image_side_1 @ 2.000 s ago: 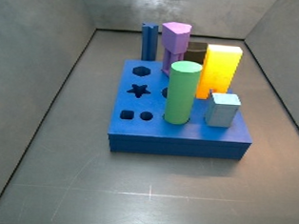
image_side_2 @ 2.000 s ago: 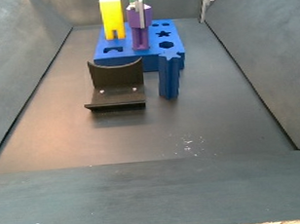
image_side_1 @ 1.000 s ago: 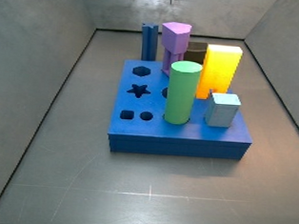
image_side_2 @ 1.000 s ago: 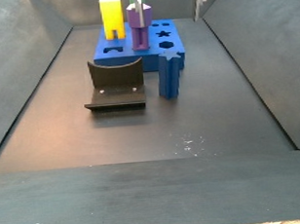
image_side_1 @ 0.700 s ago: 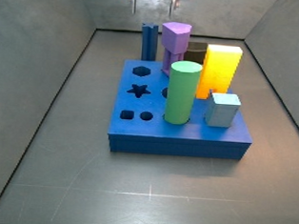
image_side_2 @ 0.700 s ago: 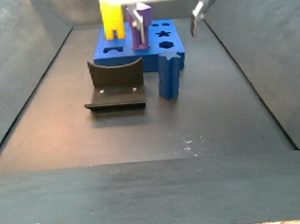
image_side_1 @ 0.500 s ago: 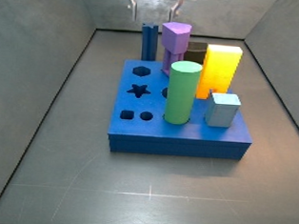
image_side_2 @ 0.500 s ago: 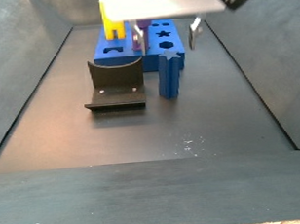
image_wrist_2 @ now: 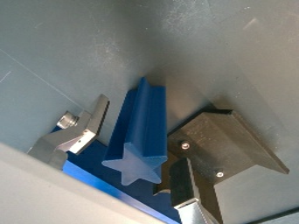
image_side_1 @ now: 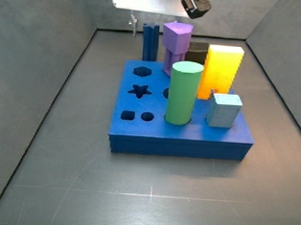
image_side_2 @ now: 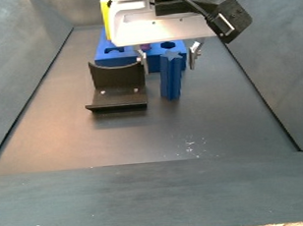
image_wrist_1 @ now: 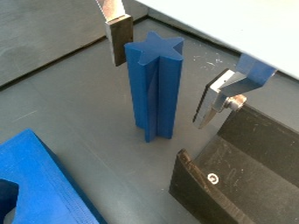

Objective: Pick up the star object. Move up. Move to above the board. Insert the star object.
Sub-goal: Pick up the star object.

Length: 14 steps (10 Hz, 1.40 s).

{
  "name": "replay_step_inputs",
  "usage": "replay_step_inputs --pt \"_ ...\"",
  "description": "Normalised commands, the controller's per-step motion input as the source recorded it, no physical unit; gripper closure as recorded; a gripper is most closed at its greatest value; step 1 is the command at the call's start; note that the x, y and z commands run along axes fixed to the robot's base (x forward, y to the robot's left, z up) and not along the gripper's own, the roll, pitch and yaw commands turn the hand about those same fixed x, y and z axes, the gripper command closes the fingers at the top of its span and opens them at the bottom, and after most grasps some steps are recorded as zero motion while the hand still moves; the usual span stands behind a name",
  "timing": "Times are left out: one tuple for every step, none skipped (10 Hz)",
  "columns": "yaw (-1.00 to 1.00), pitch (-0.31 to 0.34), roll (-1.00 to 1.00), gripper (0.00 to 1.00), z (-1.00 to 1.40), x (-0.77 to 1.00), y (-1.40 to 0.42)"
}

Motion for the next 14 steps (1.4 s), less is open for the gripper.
replay_step_inputs --pt "0.0 0.0 0.0 0.0 -0.05 0.0 0.03" --pt "0.0 0.0 0.0 0.0 -0.02 0.0 0.03" --pt "0.0 0.0 0.0 0.0 -0.09 -0.01 0.03" --pt "0.0 0.0 0.05 0.0 -0.35 -0.08 0.01" --pt "0.0 -0.014 0.02 0.0 -0.37 -0.09 0.0" --pt "0.0 0.0 0.0 0.0 -0.35 0.0 0.0" --pt "0.0 -0.004 0.0 0.0 0.0 0.0 0.0" --pt "0.0 0.0 0.0 0.0 0.0 0.0 0.0" --pt "0.0 0.0 0.0 1.0 0.0 0.0 0.0" --pt "0.0 0.0 0.0 1.0 0.0 0.0 0.0" --pt "0.0 0.0 0.0 1.0 0.0 0.0 0.0" --pt "0.0 0.0 0.0 1.0 0.0 0.0 0.0" --pt "0.0 0.0 0.0 1.0 0.0 0.0 0.0" --pt "0.0 0.0 0.0 1.0 0.0 0.0 0.0"
